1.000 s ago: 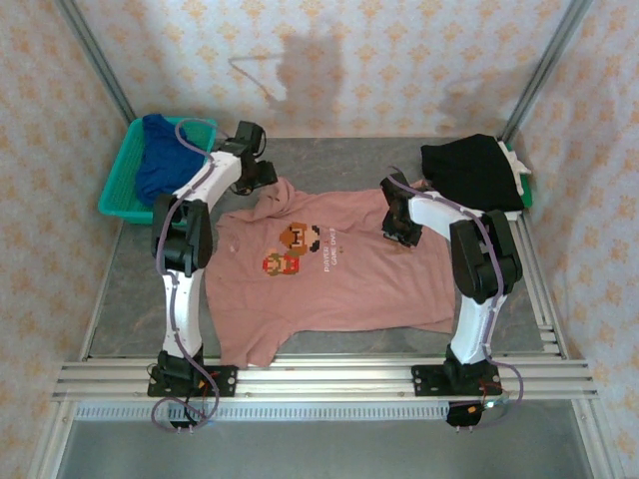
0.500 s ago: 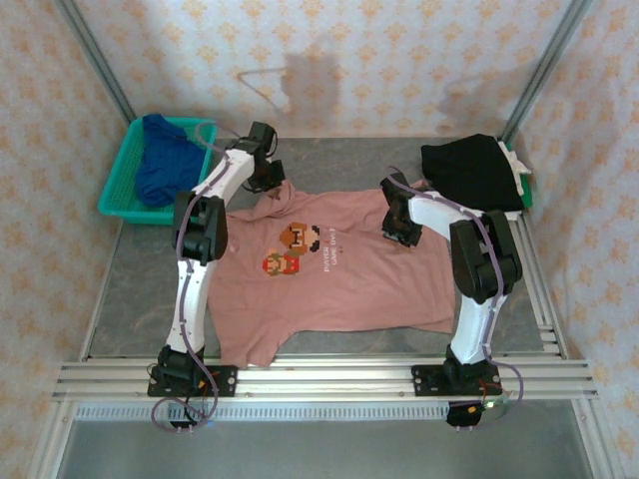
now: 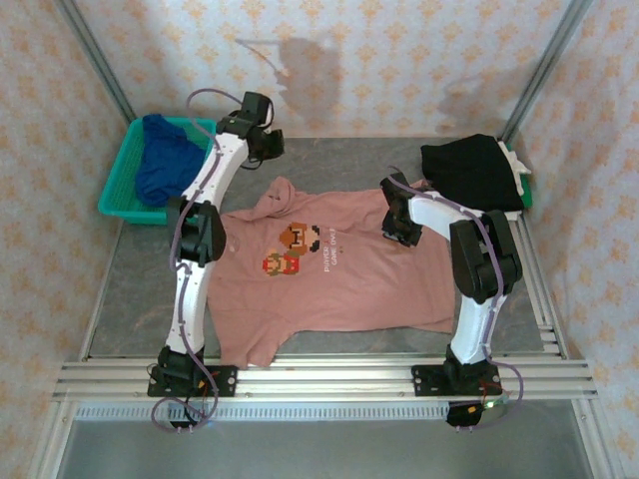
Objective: Fold and stack the t-shirts
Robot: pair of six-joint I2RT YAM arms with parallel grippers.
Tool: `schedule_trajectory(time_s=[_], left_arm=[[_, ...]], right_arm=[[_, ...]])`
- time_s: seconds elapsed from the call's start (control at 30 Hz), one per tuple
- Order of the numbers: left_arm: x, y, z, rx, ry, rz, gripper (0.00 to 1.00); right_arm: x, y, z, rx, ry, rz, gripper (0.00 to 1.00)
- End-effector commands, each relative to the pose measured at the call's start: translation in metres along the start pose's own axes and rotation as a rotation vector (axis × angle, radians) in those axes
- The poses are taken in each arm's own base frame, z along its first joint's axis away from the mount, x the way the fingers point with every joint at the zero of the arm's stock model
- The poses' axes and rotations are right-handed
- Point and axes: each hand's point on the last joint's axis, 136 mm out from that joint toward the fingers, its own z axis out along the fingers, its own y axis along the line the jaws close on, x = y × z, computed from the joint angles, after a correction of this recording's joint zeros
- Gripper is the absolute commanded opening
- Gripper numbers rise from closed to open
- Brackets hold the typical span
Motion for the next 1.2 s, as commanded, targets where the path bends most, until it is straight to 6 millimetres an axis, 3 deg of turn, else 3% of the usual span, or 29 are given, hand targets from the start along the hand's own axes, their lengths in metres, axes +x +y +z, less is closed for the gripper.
schedule_trajectory(time_s=[0.0,0.03,0.1,0.37,0.6,0.67,0.7,0.73,0.87,1.07,1.17], left_arm=[[0.02,0.005,-0.009,-0.031,0.065,0.009,0.27],[0.032,0.004,-0.001,-0.03,0.09,0.014,0.4],[0.048,0.005,0.012,-0.053,0.122,0.026,0.51],[0.091,0.016,0.058,-0.123,0.284,0.049,0.53],[0.107,0.021,0.074,-0.128,0.345,0.075,0.36],[0.106,0.02,0.073,-0.127,0.344,0.086,0.13],[0.102,0.02,0.07,-0.128,0.337,0.097,0.03],[0.096,0.02,0.066,-0.137,0.323,0.11,0.0],[0.051,0.01,0.031,-0.122,0.185,0.156,0.0],[-0.027,-0.011,-0.05,-0.153,-0.116,0.293,0.0],[-0.046,-0.02,-0.06,-0.231,-0.225,0.423,0.0]], right_arm=[[-0.001,-0.002,0.003,0.017,0.0,-0.011,0.26],[0.0,-0.001,0.004,0.015,0.005,-0.013,0.26],[-0.001,0.0,0.004,0.012,0.008,-0.016,0.26],[-0.004,-0.001,-0.004,0.012,-0.009,-0.024,0.26],[-0.008,0.001,-0.011,0.01,-0.014,-0.033,0.26],[-0.01,0.002,-0.014,0.007,-0.022,-0.034,0.26],[-0.012,0.003,-0.016,0.004,-0.026,-0.034,0.26],[-0.013,0.003,-0.018,0.003,-0.029,-0.036,0.26],[-0.019,0.007,-0.028,-0.008,-0.043,-0.044,0.26],[-0.03,0.012,-0.041,-0.022,-0.08,-0.046,0.26],[-0.034,0.016,-0.041,-0.028,-0.088,-0.048,0.26]])
